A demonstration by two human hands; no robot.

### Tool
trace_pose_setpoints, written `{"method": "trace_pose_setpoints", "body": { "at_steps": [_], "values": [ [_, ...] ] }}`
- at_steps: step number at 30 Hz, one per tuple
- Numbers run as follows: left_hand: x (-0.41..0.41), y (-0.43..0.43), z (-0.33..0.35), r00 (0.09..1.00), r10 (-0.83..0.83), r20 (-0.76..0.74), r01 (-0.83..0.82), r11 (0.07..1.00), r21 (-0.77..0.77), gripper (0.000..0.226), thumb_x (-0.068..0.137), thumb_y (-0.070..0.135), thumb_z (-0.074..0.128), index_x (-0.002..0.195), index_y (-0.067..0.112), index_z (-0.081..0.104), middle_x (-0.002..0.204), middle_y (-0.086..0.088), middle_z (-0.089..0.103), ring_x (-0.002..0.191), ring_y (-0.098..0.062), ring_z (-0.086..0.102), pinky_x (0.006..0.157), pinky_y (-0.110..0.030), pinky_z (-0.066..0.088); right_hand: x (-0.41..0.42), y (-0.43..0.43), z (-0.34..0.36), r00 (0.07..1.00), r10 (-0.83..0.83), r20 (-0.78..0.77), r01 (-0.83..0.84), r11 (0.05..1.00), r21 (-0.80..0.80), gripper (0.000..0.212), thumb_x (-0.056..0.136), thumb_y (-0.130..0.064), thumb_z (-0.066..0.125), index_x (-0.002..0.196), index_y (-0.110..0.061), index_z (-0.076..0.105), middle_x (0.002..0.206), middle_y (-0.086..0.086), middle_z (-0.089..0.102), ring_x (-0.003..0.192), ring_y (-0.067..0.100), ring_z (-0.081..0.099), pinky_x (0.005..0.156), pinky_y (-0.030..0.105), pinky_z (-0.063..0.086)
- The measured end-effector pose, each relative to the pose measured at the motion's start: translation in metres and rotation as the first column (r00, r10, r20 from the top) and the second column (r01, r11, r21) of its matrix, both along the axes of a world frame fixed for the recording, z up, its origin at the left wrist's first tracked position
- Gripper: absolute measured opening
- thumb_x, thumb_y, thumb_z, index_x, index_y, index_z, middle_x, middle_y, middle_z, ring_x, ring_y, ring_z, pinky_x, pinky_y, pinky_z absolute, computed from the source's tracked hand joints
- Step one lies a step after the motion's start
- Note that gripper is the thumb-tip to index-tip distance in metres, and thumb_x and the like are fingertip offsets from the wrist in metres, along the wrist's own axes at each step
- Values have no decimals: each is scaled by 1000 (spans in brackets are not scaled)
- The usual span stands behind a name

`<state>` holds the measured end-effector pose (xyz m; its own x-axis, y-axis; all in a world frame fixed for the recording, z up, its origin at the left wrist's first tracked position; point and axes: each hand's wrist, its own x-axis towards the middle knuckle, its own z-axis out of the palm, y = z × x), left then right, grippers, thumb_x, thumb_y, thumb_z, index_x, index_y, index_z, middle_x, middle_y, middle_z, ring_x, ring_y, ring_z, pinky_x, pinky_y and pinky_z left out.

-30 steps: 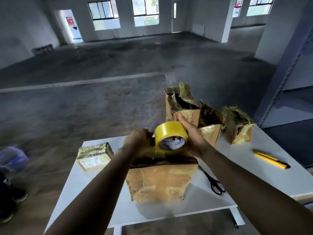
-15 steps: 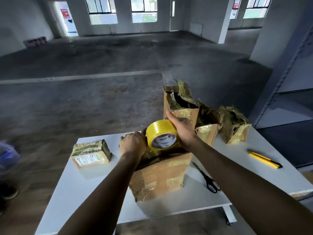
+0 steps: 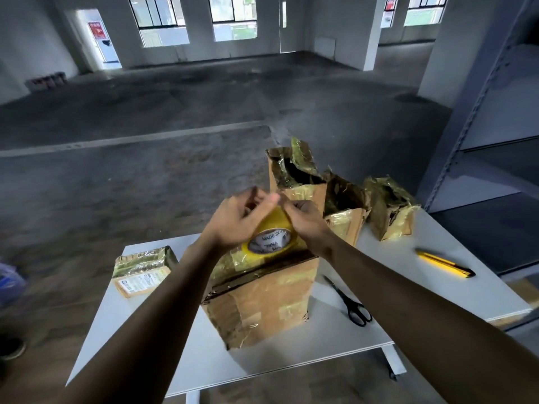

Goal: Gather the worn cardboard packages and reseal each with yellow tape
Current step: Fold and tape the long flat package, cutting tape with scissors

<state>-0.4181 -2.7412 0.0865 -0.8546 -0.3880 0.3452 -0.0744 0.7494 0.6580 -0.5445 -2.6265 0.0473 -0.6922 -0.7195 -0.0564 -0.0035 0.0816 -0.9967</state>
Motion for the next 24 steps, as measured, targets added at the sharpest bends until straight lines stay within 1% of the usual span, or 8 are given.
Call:
{"method": "trace_pose_setpoints", "body": {
  "at_steps": [2, 4, 10, 12, 14, 18, 21, 24],
  "values": [
    [-6, 8, 6, 984, -45, 171, 92, 957, -276, 48, 84, 71, 54, 107, 30, 61, 102, 13, 67, 90, -6, 64, 78, -27, 51, -3, -2, -3, 998, -58, -29, 57, 998, -19, 52, 95, -55, 55, 63, -14, 60, 64, 8, 60, 61, 25, 57, 62, 35, 46],
    [-15, 12, 4, 975, 4, 221, 90, 906, -414, 49, 83, 71, 55, 116, 34, 55, 112, 12, 64, 100, -11, 62, 82, -31, 49, -7, -2, -7, 991, -118, -58, 116, 993, -34, 51, 98, -50, 54, 67, -9, 58, 65, 12, 50, 64, 23, 47, 63, 36, 37],
    [-35, 15, -7, 990, 81, 112, -27, 907, -421, 52, 89, 65, 55, 118, 22, 60, 115, -1, 61, 103, -24, 62, 80, -38, 53, -33, 29, -20, 870, -289, -400, 333, 942, 44, 36, 100, -25, 55, 68, -10, 49, 57, 0, 46, 52, 11, 42, 50, 26, 33],
    [-43, 24, -7, 991, 105, 78, -64, 911, -407, 53, 89, 60, 58, 120, 17, 61, 118, -4, 61, 107, -26, 60, 81, -36, 48, -42, 42, -34, 882, -233, -410, 312, 940, 138, 24, 99, -20, 56, 77, -11, 53, 64, -1, 51, 58, 10, 48, 53, 22, 38],
    [-52, 34, -6, 990, 126, 66, -88, 907, -412, 53, 89, 58, 60, 120, 15, 62, 117, -4, 62, 106, -26, 61, 81, -35, 48, -48, 56, -48, 879, -169, -446, 305, 918, 253, 16, 98, -19, 53, 83, -15, 54, 72, 0, 55, 67, 13, 52, 60, 28, 40],
    [-71, 53, -8, 987, 157, 41, -118, 867, -484, 52, 88, 59, 62, 115, 15, 65, 112, -4, 64, 100, -27, 64, 75, -37, 52, -57, 83, -66, 922, -196, -334, 305, 899, 313, 33, 104, -36, 42, 78, -20, 54, 68, -2, 55, 66, 14, 53, 53, 28, 36],
    [-81, 61, -11, 988, 153, 11, -124, 840, -528, 52, 86, 59, 64, 113, 15, 67, 109, -5, 65, 96, -28, 66, 70, -37, 52, -73, 94, -83, 911, -287, -297, 373, 882, 290, 33, 104, -38, 42, 87, -15, 60, 84, 5, 66, 78, 20, 62, 64, 31, 45],
    [-91, 63, -12, 988, 156, 15, -123, 835, -536, 55, 85, 60, 65, 116, 14, 68, 110, -5, 66, 96, -30, 67, 70, -37, 53, -85, 108, -115, 916, -206, -344, 342, 848, 404, 24, 101, -31, 45, 90, -14, 58, 100, 16, 68, 90, 30, 64, 74, 34, 50]
  ]
}}
